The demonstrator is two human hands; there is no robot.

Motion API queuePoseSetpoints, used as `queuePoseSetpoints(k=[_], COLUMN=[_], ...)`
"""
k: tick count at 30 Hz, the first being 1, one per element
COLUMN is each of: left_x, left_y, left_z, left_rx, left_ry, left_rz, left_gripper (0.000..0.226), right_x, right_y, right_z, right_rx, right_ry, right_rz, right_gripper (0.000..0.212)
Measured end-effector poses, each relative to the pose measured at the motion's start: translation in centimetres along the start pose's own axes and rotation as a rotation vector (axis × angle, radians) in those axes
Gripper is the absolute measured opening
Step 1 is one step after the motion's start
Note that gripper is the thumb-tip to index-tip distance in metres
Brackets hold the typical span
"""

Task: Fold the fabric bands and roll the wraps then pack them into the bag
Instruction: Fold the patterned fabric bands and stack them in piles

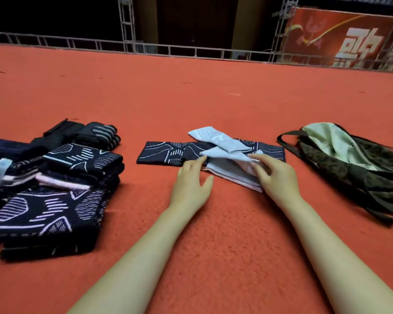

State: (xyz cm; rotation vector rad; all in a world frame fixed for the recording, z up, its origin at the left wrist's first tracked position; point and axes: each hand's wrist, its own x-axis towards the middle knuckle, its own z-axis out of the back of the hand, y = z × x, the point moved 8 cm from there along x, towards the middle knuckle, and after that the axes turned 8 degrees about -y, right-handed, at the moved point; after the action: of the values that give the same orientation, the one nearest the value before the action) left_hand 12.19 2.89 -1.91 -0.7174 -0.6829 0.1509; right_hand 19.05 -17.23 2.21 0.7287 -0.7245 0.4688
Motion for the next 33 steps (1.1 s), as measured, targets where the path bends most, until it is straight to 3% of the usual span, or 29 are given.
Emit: queuePoseSetpoints(k=[5,10,14,17,19,25,30,33], left_x=[0.4,0.9,1.3,1.2,1.2,1.2,1.1,1.4], left_y=[-1.1,0.0,0.7,0.5,0.2,-1.4,1.5,3.5], left_z=[2.4,4.1,3.5,3.2,3.7,8.3,6.8,5.9], left_rx=[-0.104,-0.08,-0.133,-0.197,-0.259,-0.51,-0.417,-0.401], left_ry=[-0.116,-0.155,-0.093,-0.069,-0.093,-0.382,-0.343,-0.329], left_rz=[-0.078,-0.067,-0.09,-0.101,-0.069,-0.003,0.142,0.255], left_gripper=[0.066,0.054,0.043,0.025,0.028,0.018,0.02,0.026], right_x=[0.0,-0.4,-0.2,-0.3,-0.1,0.7,-0.4,-1.5], right_y=[6.0,7.4,7.4,7.5,7.1,5.2,2.2,-0.4], right_z=[2.0,1.8,2.2,2.1,2.2,2.9,0.0,-1.2], right_rx=[0.401,0.505,0.606,0.613,0.633,0.742,0.523,0.458], right_ry=[0.012,0.125,0.152,0.166,0.138,0.068,0.242,0.34], right_rz=[-0.012,-0.014,-0.054,-0.042,-0.073,-0.229,-0.328,-0.434], right_gripper=[0.017,0.019,0.023,0.027,0.029,0.017,0.01,0.024])
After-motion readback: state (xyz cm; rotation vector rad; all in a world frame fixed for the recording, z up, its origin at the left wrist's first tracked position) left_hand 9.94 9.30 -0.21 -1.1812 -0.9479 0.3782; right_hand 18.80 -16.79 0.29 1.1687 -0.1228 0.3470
